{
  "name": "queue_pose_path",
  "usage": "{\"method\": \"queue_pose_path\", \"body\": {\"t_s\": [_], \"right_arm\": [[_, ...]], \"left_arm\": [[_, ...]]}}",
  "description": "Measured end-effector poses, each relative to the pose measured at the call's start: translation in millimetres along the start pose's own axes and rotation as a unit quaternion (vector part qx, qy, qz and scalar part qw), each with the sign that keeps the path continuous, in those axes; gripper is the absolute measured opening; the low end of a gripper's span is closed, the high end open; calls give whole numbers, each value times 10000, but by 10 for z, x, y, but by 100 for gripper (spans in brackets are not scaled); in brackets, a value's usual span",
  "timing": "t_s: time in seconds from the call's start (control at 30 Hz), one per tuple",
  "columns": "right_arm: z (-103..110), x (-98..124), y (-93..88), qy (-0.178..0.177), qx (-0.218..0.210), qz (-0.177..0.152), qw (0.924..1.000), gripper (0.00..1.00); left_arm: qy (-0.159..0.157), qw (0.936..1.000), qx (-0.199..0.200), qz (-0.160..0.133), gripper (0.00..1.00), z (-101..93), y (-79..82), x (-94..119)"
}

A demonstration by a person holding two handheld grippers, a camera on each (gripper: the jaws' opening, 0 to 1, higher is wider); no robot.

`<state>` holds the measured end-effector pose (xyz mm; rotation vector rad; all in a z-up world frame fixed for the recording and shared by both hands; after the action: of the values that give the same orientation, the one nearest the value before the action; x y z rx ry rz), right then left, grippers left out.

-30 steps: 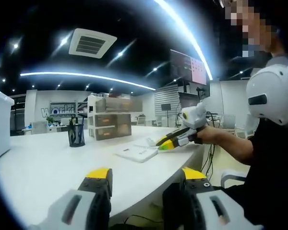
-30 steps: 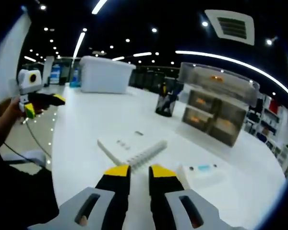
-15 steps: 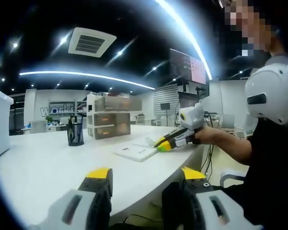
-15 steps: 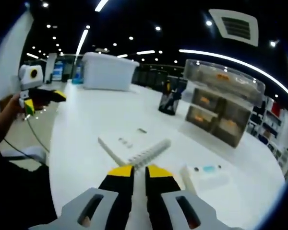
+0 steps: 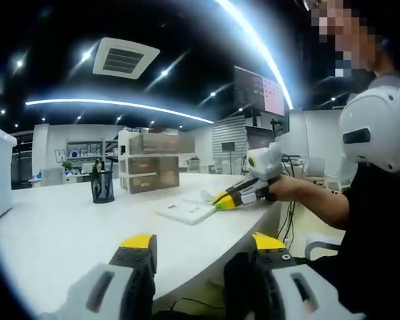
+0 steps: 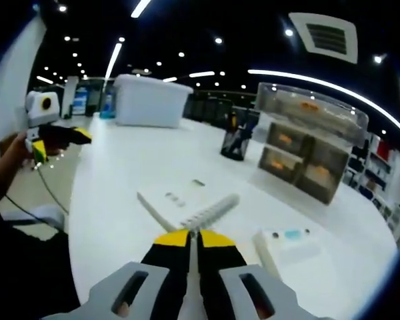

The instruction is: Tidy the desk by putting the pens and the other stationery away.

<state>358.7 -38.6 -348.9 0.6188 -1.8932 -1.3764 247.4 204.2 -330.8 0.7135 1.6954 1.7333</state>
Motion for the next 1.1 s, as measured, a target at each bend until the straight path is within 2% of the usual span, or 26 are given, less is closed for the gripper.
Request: {"method": "queue_pose_path", "body": {"t_s": [0.73,1.1], "right_arm": [[19,-9,0,-460,-123,59,9989,2],[67,-18,13,-1043,-83,41,9945,0]], "left_arm": [[-4,10000,-26,-11,55,-21,22,-12],[28,9999,-122,38,54,-44,31,-39]]}}
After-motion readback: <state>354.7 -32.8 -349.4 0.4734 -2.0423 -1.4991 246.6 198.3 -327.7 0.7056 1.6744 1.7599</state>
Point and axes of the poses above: the point that each gripper's makers call its tool centre point, and the gripper's own axes: x roughly backward along the fingers, z roughly to its left, y roughly out of its top, the point moved 6 cm from there along x, roughly backward along the fingers, and after that the axes turned 5 degrees about -z, right-handed, at the moved point
